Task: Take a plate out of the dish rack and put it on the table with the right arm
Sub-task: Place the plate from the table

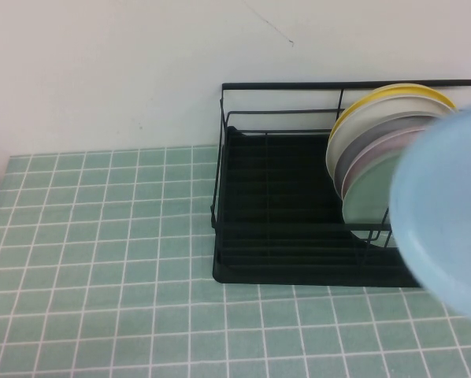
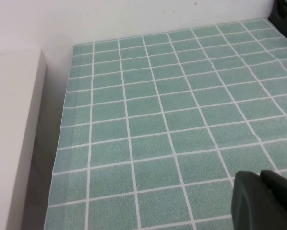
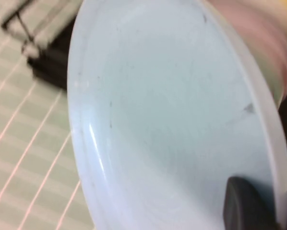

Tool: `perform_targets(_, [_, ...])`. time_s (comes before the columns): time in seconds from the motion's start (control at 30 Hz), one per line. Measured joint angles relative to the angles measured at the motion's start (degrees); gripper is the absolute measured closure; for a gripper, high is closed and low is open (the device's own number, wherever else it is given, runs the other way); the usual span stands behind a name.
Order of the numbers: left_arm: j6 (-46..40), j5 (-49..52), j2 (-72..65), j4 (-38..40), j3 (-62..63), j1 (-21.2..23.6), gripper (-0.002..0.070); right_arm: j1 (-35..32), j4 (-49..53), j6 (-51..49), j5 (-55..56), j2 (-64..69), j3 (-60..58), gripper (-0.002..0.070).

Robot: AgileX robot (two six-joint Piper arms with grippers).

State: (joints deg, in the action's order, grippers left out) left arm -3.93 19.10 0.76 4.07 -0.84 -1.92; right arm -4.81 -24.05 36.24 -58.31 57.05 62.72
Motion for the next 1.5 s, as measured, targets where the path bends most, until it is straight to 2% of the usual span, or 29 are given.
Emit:
perform_targets(0.1, [0.0, 0.0, 0.0, 0.0, 0.0, 0.0, 0.0678, 0.0, 4.0, -10.4, -4.0, -3.0, -5.5, 0.0584])
perform_targets(0.2, [0.0, 0.0, 0.0, 0.0, 0.0, 0.0, 0.0678, 0.0, 5.4, -15.5, -2.7, -4.3, -15.1, 0.0584])
perform_targets(0.43, [0.0, 0.0, 0.0, 0.0, 0.0, 0.0, 0.0678, 0.0, -3.9, -11.5, 13.5, 0.1, -31.9, 0.0584])
perform_targets(0.57, [0.0, 0.0, 0.0, 0.0, 0.0, 0.0, 0.0678, 0.0, -8.4, -7.3, 18.5, 6.3, -33.4, 0.0584])
perform_targets(0.77, [-0.1, 0.0, 0.0, 0.0, 0.0, 0.0, 0.0678, 0.0, -12.8, -6.1, 26.7, 17.2, -33.4, 0.0584])
perform_targets(1.0, [-0.1, 0.0, 0.0, 0.0, 0.0, 0.0, 0.0678, 0.0, -15.2, -6.1, 29.3, 24.1, -32.3, 0.0572])
perform_targets(1.1, [-0.1, 0.0, 0.0, 0.0, 0.0, 0.0, 0.0678, 0.0, -14.6, -6.0, 30.5, 24.7, -32.3, 0.0497])
perform_targets(1.27, [-0.1, 0.0, 0.0, 0.0, 0.0, 0.0, 0.0678, 0.0, -9.7, -9.0, 33.3, 24.2, -32.3, 0.028])
perform_targets(1.4, [-0.1, 0.0, 0.0, 0.0, 0.0, 0.0, 0.0678, 0.0, -4.6, -13.9, 33.5, 22.3, -32.3, 0.0229])
perform_targets(1.5, [-0.1, 0.0, 0.0, 0.0, 0.0, 0.0, 0.0678, 0.0, -1.8, -17.5, 32.2, 19.7, -32.3, 0.0251])
